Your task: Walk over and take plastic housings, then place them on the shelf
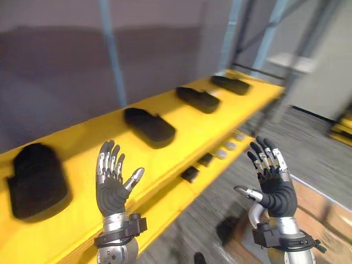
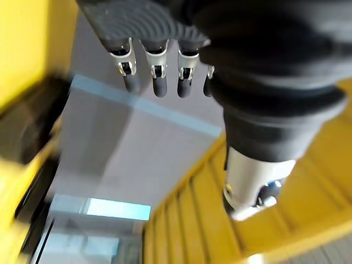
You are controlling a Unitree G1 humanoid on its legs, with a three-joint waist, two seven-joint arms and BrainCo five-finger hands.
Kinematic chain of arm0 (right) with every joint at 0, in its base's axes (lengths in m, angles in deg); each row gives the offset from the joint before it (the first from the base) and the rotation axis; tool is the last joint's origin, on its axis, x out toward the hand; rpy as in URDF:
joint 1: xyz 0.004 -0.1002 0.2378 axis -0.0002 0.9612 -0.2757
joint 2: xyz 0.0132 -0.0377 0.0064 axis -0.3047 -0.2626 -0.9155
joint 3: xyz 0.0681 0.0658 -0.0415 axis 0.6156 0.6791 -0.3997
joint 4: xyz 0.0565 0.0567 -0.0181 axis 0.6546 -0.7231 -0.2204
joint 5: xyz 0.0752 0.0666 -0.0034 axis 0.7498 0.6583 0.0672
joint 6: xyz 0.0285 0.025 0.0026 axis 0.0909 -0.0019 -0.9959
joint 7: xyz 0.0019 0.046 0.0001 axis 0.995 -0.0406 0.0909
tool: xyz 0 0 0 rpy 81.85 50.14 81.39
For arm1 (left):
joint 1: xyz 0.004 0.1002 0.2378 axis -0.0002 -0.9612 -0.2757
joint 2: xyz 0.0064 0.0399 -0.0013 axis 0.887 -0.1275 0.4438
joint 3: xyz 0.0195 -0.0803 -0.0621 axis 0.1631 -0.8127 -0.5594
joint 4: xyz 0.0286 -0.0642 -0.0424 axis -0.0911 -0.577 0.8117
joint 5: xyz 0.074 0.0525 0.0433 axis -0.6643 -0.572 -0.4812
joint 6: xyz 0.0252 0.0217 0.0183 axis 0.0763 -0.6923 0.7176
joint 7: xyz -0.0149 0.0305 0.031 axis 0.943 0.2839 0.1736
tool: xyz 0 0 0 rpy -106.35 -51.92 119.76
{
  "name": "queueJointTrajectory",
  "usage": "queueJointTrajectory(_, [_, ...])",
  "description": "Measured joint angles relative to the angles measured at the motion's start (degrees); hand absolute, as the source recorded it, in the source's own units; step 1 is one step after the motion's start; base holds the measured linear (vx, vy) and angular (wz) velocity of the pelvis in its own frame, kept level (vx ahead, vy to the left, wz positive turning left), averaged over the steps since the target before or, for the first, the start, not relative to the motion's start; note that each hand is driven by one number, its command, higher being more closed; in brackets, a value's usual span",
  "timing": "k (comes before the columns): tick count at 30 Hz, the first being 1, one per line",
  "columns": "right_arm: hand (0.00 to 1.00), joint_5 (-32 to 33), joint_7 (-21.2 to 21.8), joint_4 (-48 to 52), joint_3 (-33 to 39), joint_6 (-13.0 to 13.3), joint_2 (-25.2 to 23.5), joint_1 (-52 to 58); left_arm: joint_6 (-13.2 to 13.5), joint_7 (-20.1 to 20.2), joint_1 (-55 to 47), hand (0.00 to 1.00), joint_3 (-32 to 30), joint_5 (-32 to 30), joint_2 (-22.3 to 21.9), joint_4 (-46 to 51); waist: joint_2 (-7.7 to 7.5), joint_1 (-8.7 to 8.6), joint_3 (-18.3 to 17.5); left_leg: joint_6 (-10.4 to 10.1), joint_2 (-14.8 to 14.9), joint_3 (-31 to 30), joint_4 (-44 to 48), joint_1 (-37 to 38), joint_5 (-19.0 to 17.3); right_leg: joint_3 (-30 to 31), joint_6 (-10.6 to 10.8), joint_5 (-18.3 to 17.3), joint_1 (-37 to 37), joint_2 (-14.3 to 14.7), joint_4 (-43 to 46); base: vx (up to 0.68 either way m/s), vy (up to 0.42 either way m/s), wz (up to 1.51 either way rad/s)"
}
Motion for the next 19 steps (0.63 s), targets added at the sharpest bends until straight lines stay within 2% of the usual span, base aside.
queueJointTrajectory(1, [0.0,-0.7,0.0,-0.8,1.8,0.0,-0.1,0.0,0.0,0.1,0.1,0.0,-0.3,0.0,0.1,0.0,0.22,-0.13,0.2,-0.2,2.0,3.7,-2.7,0.7,2.1,-3.5,0.2,-2.9,0.0,-0.4,4.6,-0.28,0.177,-1.51])
queueJointTrajectory(2, [0.0,-1.1,0.0,-1.6,2.8,0.0,-0.3,-0.1,0.0,0.2,0.3,0.0,-0.5,0.0,0.2,-0.2,0.28,-0.23,0.2,-0.8,2.9,5.4,-3.9,1.1,3.2,-4.3,0.1,-4.7,0.4,-0.7,7.1,-0.23,0.088,-1.72])
queueJointTrajectory(4, [0.0,-2.5,-0.1,-4.1,6.4,-0.1,-1.0,-0.4,-0.1,1.2,2.2,0.0,-1.8,0.1,0.5,-2.7,0.1,-0.37,0.0,-1.5,6.2,11.0,-7.4,2.7,5.3,-6.2,-0.1,-13.5,3.8,-3.2,15.0,-0.21,-0.06,-1.44])
queueJointTrajectory(6, [0.0,-2.6,0.0,-5.1,8.2,-0.1,-1.0,-1.2,-0.5,1.7,2.0,0.0,-2.4,0.1,0.5,-3.7,-0.17,-0.78,-0.4,-2.1,7.3,14.1,-9.8,3.4,6.6,-6.4,1.3,-17.6,7.0,-5.9,18.0,-0.17,-0.172,-1.16])
queueJointTrajectory(7, [0.0,-2.5,0.0,-6.0,9.5,0.0,-1.0,-2.0,-0.9,2.2,1.5,0.0,-2.9,0.2,0.5,-3.8,-0.77,-1.01,-1.1,-2.9,7.3,15.6,-11.1,3.4,7.0,-6.5,2.1,-19.3,9.2,-8.2,18.1,-0.15,-0.205,-1.04])
queueJointTrajectory(8, [0.0,-2.4,0.0,-6.8,10.0,0.0,-1.0,-2.5,-1.1,2.3,1.3,0.0,-3.1,0.2,0.5,-3.8,-1.39,-1.14,-1.6,-3.6,7.2,16.1,-11.3,3.3,7.3,-6.5,2.5,-20.0,10.3,-9.3,17.1,-0.13,-0.242,-0.9])
queueJointTrajectory(9, [0.0,-2.3,0.0,-7.8,10.8,-0.1,-1.3,-2.7,-1.2,2.5,1.0,0.0,-3.7,0.3,0.8,-3.7,-3.01,-1.33,-2.8,-5.3,6.0,16.0,-11.1,1.9,8.1,-6.0,4.3,-23.2,12.3,-9.9,10.6,-0.11,-0.278,-0.69])
queueJointTrajectory(10, [0.0,-2.0,0.0,-9.9,11.6,-0.2,-1.1,-3.2,-1.9,3.1,0.9,0.0,-4.3,0.6,0.0,-5.4,-2.34,-1.7,-3.1,-6.7,6.2,15.0,-11.7,1.3,9.0,-6.3,3.0,-24.4,12.1,-8.8,7.7,-0.08,-0.311,-0.61])
queueJointTrajectory(11, [0.0,-2.0,-0.2,-11.0,12.1,-0.3,-0.9,-3.2,-2.5,3.6,0.5,0.0,-4.1,0.9,-0.4,-5.7,-2.09,-1.64,-3.4,-6.4,5.7,14.2,-12.7,1.9,9.2,-5.8,2.6,-23.7,12.0,-8.4,7.0,-0.01,-0.245,-0.55])
queueJointTrajectory(12, [0.0,-1.9,-0.4,-13.0,12.7,-0.4,-1.0,-3.1,-2.9,4.6,-0.3,0.0,-3.9,1.5,-1.2,-6.2,-0.57,-1.75,-4.3,-7.5,6.6,13.1,-14.7,3.1,9.9,-5.2,1.4,-22.5,12.6,-6.3,5.6,0.12,-0.251,-0.53])
queueJointTrajectory(14, [0.0,-2.0,-0.7,-17.8,12.8,-0.6,-1.2,-3.3,-3.0,6.1,-0.4,0.0,-4.4,2.6,-1.3,-8.4,-0.15,-1.43,-5.1,-8.7,8.1,13.0,-17.5,5.3,10.7,-4.3,0.9,-20.7,14.4,-3.6,2.5,0.15,-0.212,-0.52])
queueJointTrajectory(15, [0.0,-2.1,-0.9,-22.5,12.8,-0.6,-1.2,-3.9,-3.1,6.4,-0.1,0.0,-6.0,3.1,-1.3,-12.1,0.5,-1.21,-5.9,-8.6,9.0,13.1,-18.9,6.3,11.2,-4.0,0.9,-19.1,15.6,-2.1,-0.5,0.09,-0.108,-0.43])
queueJointTrajectory(16, [0.0,-2.3,-1.3,-27.0,12.8,-0.7,-1.1,-4.5,-3.3,6.5,0.6,0.0,-7.7,3.6,-1.3,-16.2,0.5,-1.19,-6.2,-8.7,9.6,13.3,-19.7,6.7,11.6,-3.6,1.0,-18.1,16.2,-1.4,-2.4,0.14,-0.077,-0.53])
queueJointTrajectory(19, [0.0,-2.4,-3.0,-46.8,13.6,-1.6,-0.2,-8.2,-4.7,5.8,3.8,0.0,-11.9,3.6,0.1,-34.2,0.6,-0.1,-6.5,-10.1,9.8,15.1,-21.3,8.0,12.7,-1.6,0.8,-17.3,16.5,-1.0,-4.3,0.08,0.0,-0.34])
